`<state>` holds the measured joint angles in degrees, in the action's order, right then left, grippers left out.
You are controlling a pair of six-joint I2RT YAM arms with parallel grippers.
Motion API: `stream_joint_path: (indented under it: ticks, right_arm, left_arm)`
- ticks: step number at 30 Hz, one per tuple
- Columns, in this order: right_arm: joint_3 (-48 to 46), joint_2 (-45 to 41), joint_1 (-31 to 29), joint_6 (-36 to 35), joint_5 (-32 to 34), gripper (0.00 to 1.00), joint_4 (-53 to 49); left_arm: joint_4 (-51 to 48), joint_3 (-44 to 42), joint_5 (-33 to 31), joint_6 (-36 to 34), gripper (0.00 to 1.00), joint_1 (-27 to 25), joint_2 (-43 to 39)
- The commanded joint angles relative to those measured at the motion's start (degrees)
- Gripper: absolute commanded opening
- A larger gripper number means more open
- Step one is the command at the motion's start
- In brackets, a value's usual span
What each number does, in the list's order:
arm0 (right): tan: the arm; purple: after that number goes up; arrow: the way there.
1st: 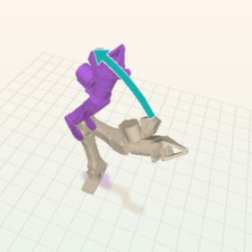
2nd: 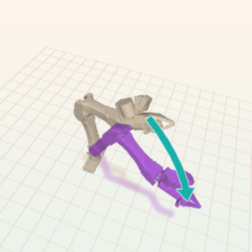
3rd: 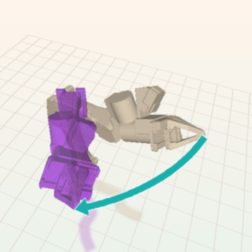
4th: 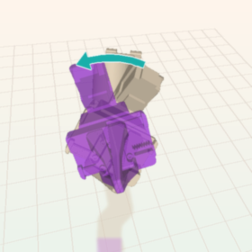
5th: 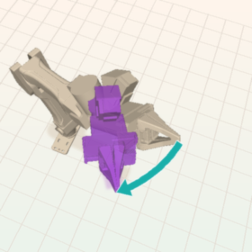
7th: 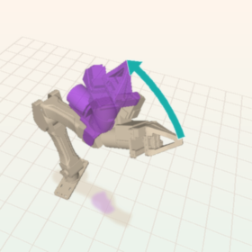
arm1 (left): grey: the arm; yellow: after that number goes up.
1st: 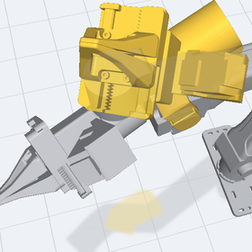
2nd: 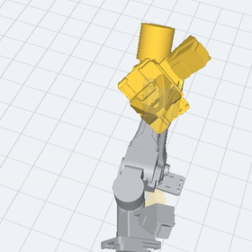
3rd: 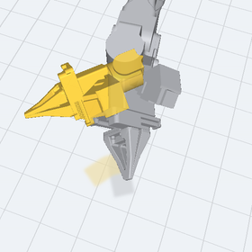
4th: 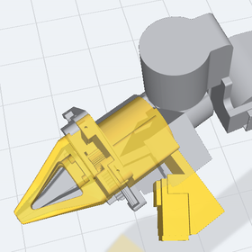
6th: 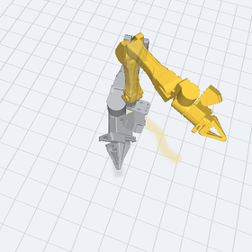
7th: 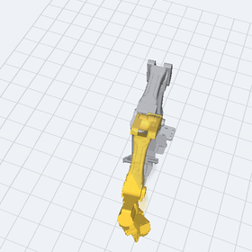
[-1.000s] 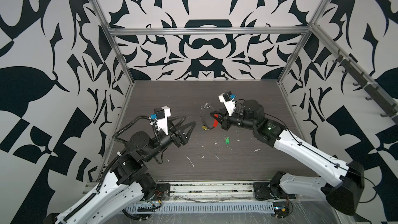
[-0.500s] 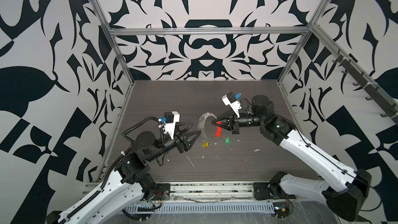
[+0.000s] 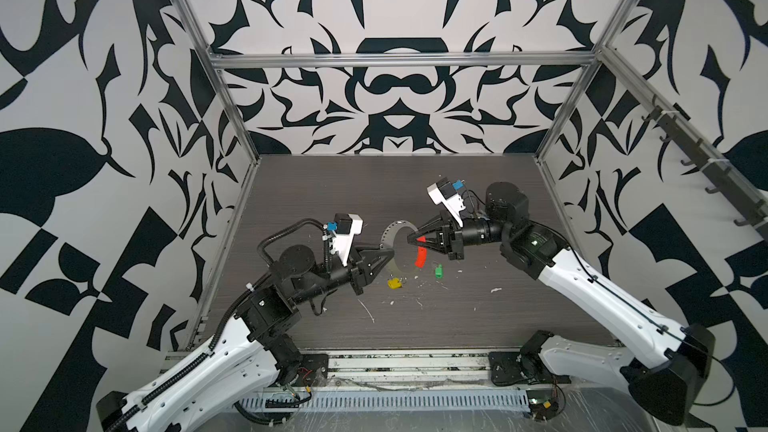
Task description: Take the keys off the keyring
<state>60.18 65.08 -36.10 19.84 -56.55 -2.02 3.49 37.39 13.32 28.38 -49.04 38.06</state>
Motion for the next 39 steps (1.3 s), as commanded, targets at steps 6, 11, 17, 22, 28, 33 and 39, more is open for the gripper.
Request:
stream_joint_path:
  ticks: [6, 11, 17, 22, 28, 33, 39]
  right_arm:
    - [0.24, -0.92, 0.15, 2.91, 8.02, 0.14, 4.22]
    - [-3.55, -5.43, 0.09, 2.79, 19.15, 0.46, 4.45]
    - [-9.4, -9.68, -0.28, 3.89, 26.18, 0.5, 7.17]
    - [-12.93, -11.0, -4.22, 2.24, 32.03, 0.5, 8.28]
    - [-14.02, -11.26, -14.1, -4.37, 44.76, 0.5, 7.88]
    - [-11.76, -7.95, -17.88, -8.17, 46.88, 0.5, 5.97]
    - [-11.01, -5.55, -18.83, -9.74, 48.41, 0.46, 5.73]
  left_arm:
    - [4.06, 1.81, -5.16, 7.99, 0.0, 0.01, 1.51]
    - [0.57, 3.5, -13.07, 13.71, 0.0, 0.05, 2.06]
    - [-5.2, 6.02, -21.02, 17.99, 0.0, 0.04, 3.05]
    - [-7.1, 7.81, -22.52, 19.02, 0.0, 0.01, 4.2]
    - [-8.28, 8.58, -24.33, 19.96, 0.0, 0.05, 4.31]
    - [-8.35, 8.84, -24.14, 20.0, 0.0, 0.0, 4.69]
    - [-7.9, 8.49, -23.93, 19.93, 0.0, 0.0, 4.39]
